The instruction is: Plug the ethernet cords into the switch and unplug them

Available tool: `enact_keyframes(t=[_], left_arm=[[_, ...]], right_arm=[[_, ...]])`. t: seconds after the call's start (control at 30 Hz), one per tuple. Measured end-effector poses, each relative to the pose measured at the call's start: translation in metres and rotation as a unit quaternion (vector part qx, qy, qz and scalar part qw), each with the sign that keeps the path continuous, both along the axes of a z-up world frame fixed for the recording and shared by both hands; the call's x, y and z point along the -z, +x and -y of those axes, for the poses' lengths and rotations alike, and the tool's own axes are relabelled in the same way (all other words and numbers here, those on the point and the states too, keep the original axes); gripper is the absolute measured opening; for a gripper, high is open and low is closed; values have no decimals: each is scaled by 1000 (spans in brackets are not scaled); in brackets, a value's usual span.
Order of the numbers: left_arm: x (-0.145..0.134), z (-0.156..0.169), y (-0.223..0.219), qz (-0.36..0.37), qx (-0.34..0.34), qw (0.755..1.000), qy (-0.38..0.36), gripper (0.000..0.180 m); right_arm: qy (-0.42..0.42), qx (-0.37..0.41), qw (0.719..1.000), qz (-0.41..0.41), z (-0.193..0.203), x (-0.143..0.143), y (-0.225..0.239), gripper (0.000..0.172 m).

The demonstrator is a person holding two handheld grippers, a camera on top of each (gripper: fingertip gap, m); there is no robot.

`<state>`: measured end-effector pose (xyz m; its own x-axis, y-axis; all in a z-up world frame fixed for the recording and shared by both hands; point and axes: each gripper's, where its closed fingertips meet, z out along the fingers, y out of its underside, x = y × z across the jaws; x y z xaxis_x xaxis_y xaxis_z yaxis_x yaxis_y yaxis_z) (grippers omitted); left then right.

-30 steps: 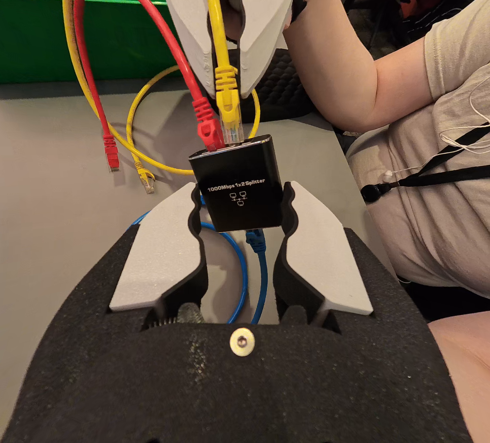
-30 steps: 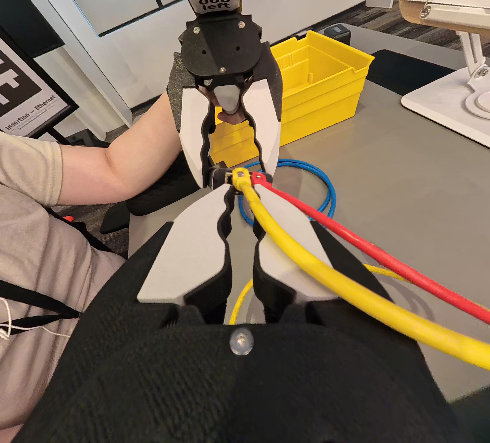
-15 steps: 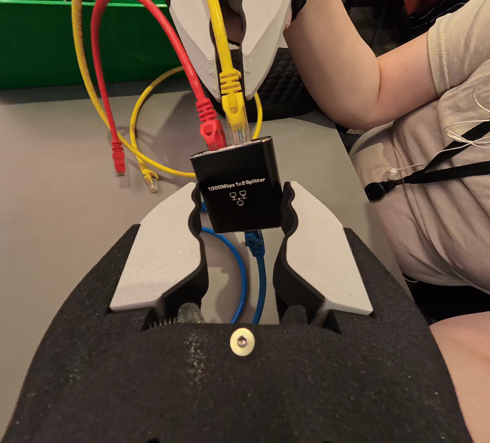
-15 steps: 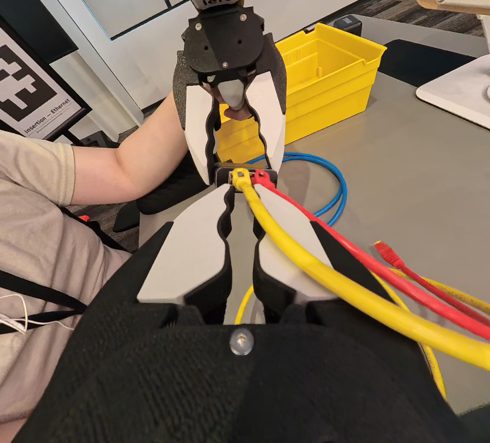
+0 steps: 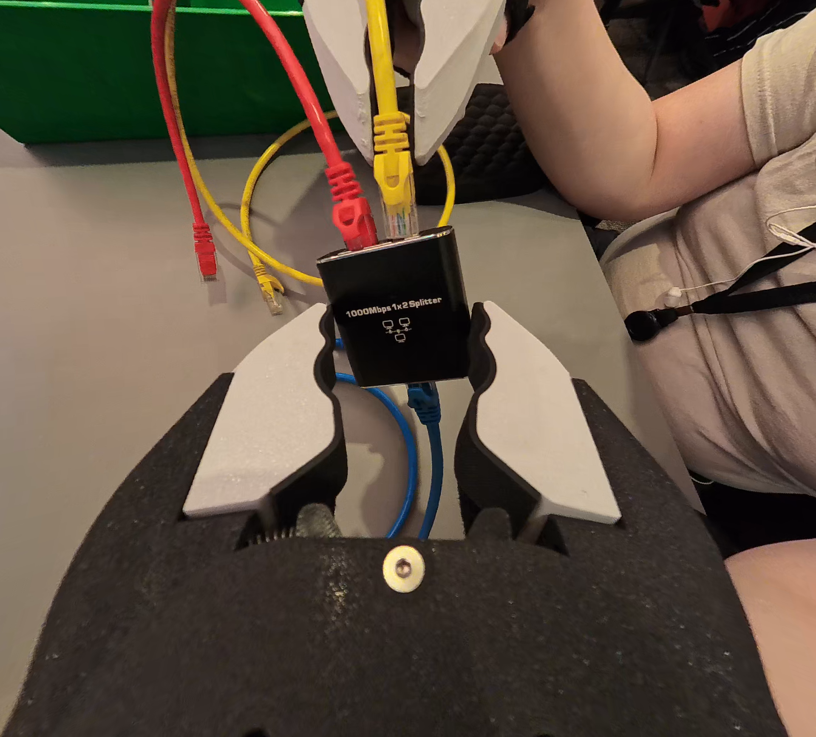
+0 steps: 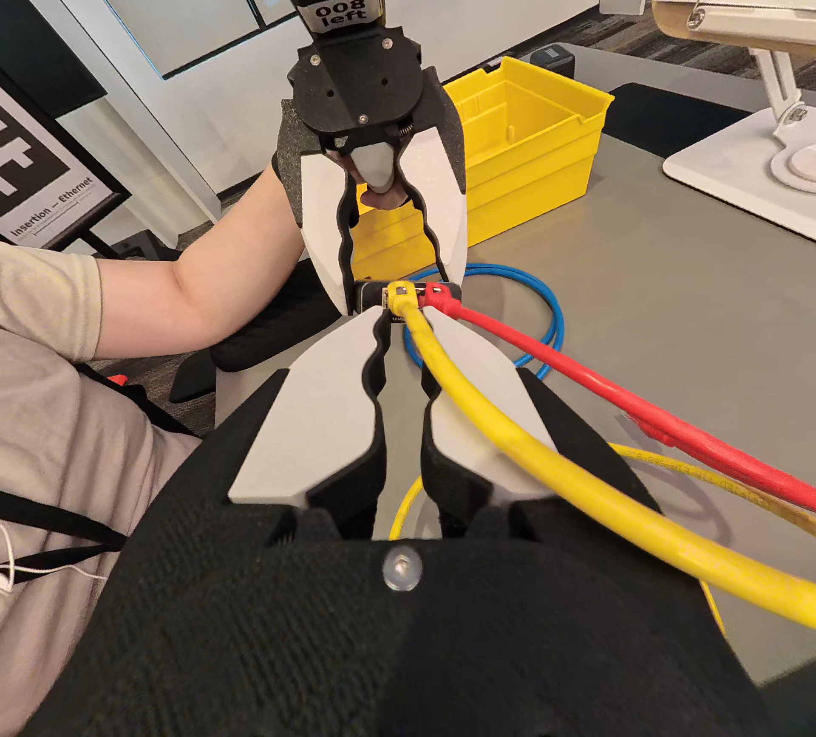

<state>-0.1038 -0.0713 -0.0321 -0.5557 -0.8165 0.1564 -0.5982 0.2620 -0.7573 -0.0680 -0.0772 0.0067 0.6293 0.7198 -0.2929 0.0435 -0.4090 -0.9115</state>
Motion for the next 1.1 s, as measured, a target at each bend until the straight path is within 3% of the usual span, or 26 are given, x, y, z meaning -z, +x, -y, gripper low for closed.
enact_keyframes(t=[0.33, 0.53, 1.1], left_arm=[[-1, 2, 1, 11, 6, 1000, 17, 58], [-12, 4, 3, 36, 11, 999, -27, 58], [18, 5, 7, -43, 7, 999, -5, 57]], right_arm=[[-7, -10, 1000, -1, 1, 3, -4, 12], [11, -13, 1000, -24, 1, -6, -4, 11], [-15, -10, 999, 33, -3, 16, -4, 12]])
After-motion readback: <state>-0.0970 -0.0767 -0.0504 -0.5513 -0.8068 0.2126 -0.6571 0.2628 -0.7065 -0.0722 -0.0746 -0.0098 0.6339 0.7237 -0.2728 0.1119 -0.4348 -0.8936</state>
